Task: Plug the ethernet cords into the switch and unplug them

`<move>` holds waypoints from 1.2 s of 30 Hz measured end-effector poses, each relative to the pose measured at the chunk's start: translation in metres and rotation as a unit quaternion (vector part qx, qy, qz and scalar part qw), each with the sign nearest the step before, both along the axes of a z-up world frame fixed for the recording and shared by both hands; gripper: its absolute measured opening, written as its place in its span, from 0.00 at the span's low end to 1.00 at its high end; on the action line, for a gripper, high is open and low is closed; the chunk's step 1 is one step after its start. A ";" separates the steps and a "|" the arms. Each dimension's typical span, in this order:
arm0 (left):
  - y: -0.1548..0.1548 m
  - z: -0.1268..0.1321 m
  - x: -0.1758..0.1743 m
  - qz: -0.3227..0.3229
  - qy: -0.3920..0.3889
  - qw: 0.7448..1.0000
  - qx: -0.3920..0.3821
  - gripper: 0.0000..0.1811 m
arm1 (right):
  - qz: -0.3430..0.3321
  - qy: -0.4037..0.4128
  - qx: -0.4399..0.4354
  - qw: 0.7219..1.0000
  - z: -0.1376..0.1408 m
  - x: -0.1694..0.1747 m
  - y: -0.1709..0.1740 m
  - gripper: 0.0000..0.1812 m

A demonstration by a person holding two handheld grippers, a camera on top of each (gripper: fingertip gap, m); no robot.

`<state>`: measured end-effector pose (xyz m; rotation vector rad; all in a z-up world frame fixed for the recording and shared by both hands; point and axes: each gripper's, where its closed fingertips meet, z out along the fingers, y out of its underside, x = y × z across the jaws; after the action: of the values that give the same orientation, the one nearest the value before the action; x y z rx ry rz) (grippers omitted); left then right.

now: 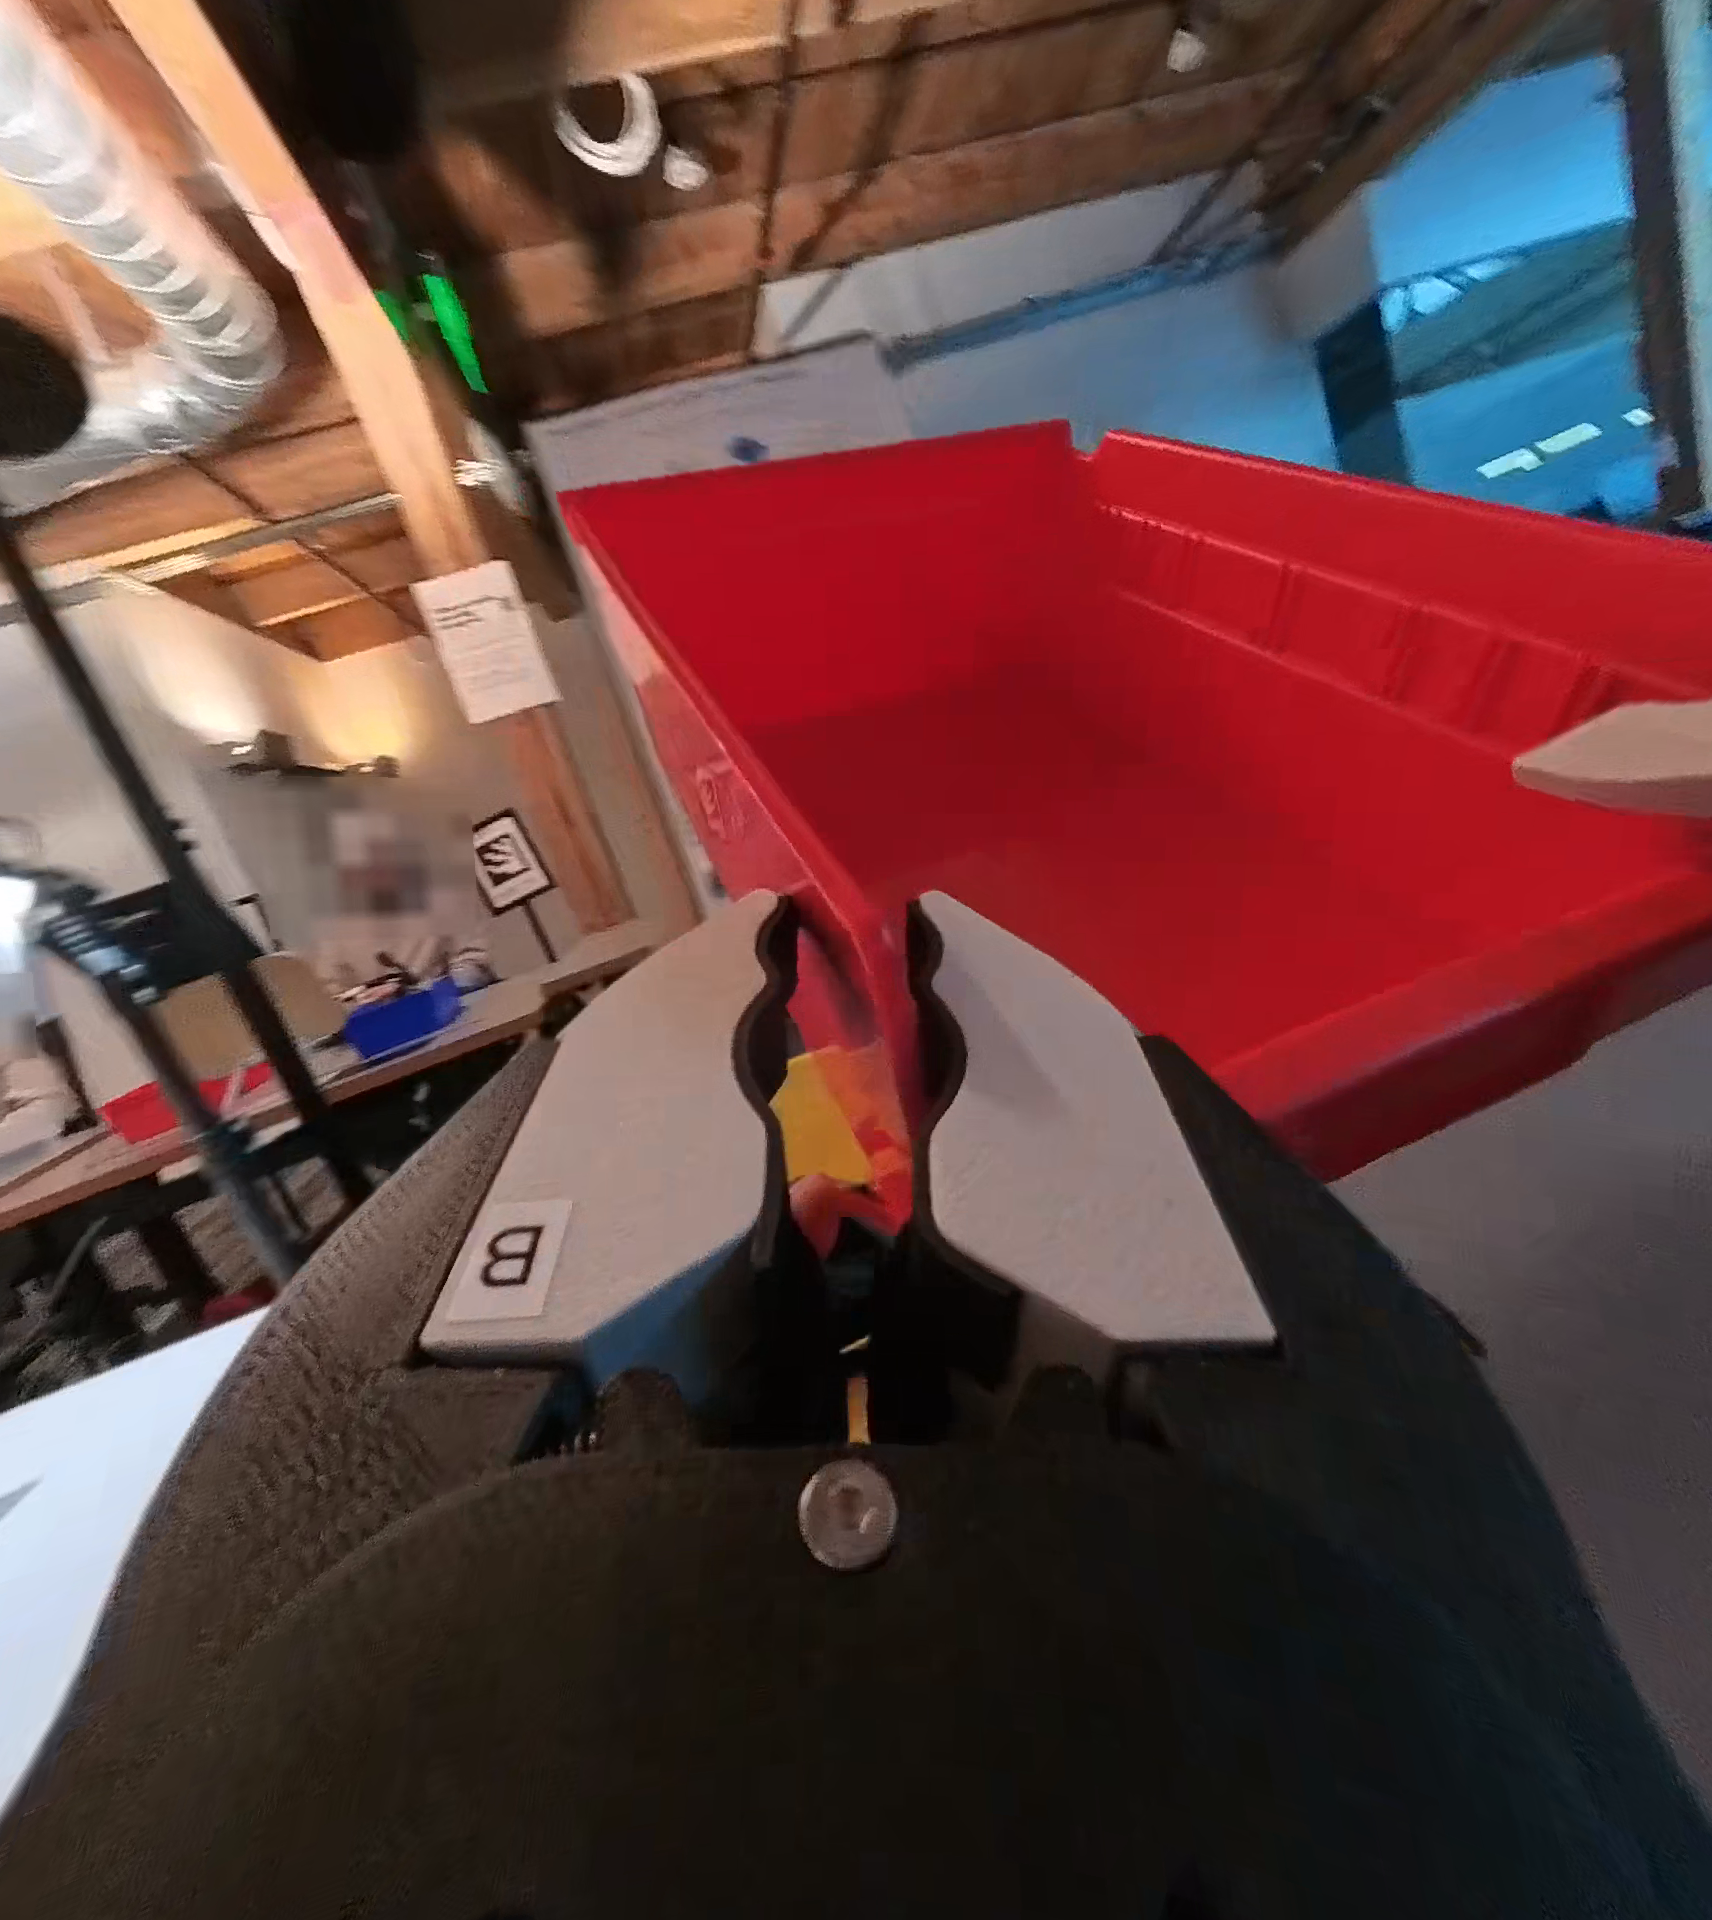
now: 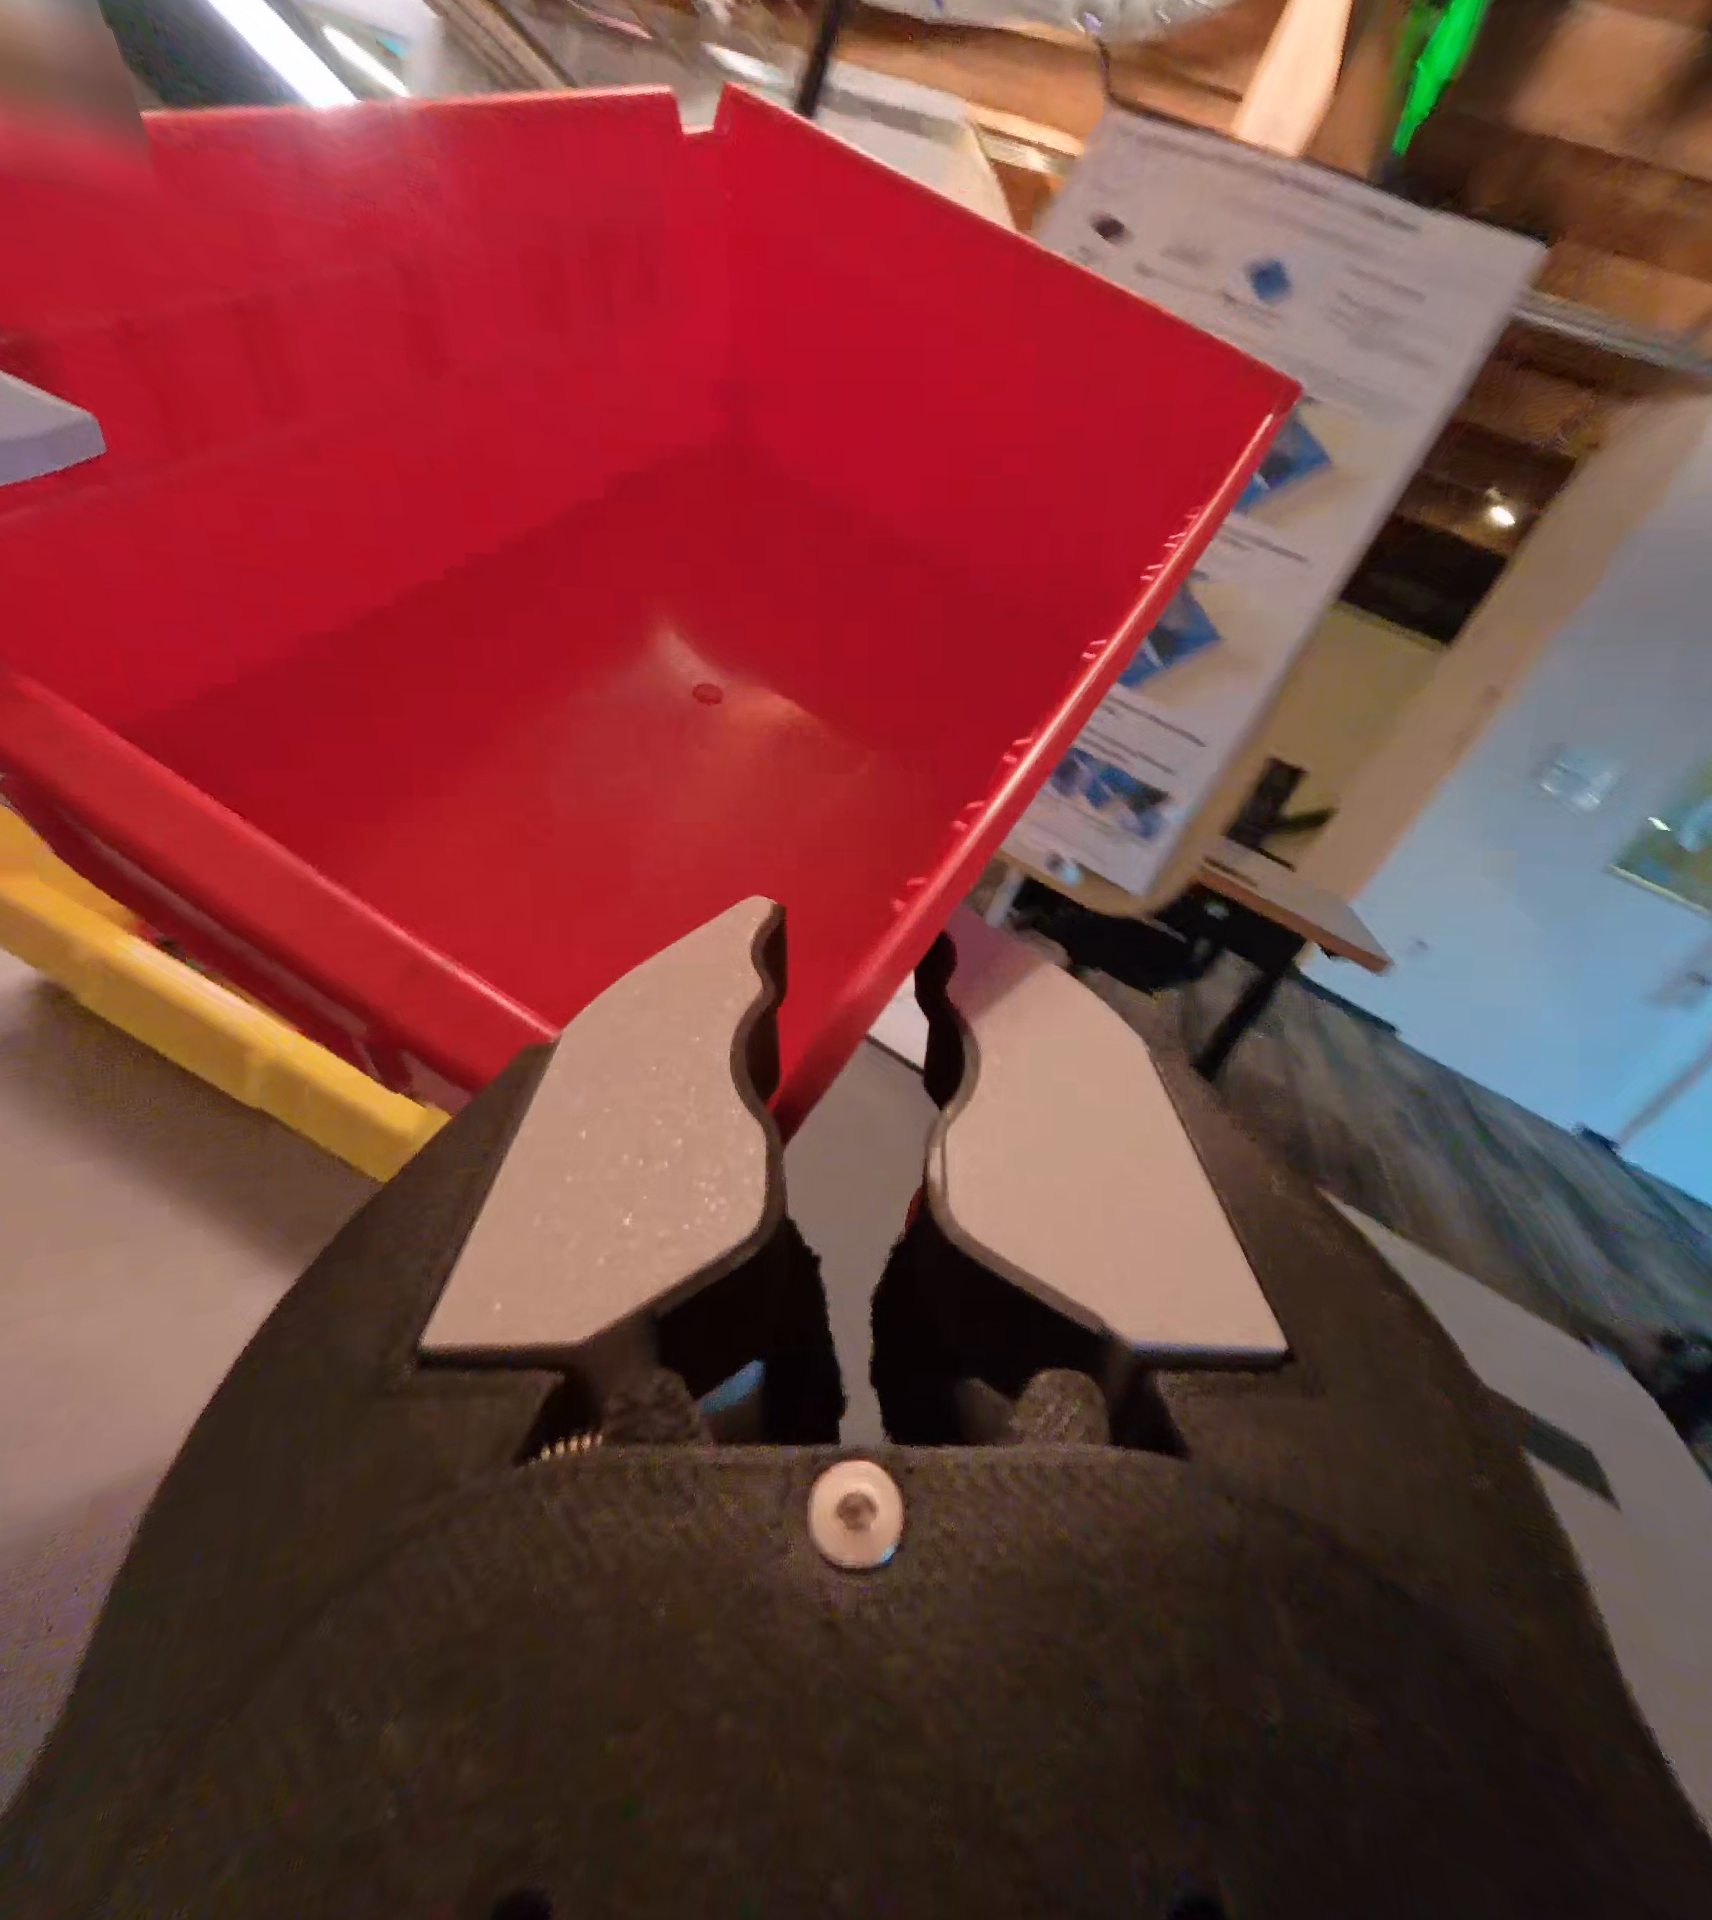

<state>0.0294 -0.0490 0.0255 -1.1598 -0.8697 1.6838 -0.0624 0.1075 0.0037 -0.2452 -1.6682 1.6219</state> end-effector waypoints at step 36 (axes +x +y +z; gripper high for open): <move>0.055 -0.129 -0.058 -0.200 -0.377 0.899 -0.095 0.37 | -0.072 -0.110 0.092 0.987 -0.089 -0.104 0.178 0.41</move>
<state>-0.0288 0.0062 -0.1039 -2.0357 -0.8378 0.9767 -0.1663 0.2851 -0.0855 -0.4535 -1.9071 1.3625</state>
